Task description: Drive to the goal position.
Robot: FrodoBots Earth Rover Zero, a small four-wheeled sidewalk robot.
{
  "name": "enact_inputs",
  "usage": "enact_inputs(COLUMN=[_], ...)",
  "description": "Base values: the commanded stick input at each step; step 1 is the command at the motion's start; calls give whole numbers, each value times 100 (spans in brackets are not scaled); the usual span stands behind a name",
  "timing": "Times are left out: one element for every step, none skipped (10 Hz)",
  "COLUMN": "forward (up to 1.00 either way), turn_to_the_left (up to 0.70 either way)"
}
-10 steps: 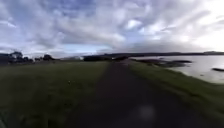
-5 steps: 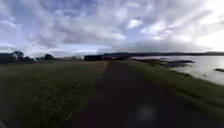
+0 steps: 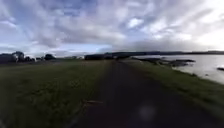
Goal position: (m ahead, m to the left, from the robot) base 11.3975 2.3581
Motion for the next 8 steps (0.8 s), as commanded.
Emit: enact_inputs(forward=[70, 70, 70, 70, 70, 70, 70, 70], turn_to_the_left=[-35, -35, 0, 0, 0, 0, 0, 0])
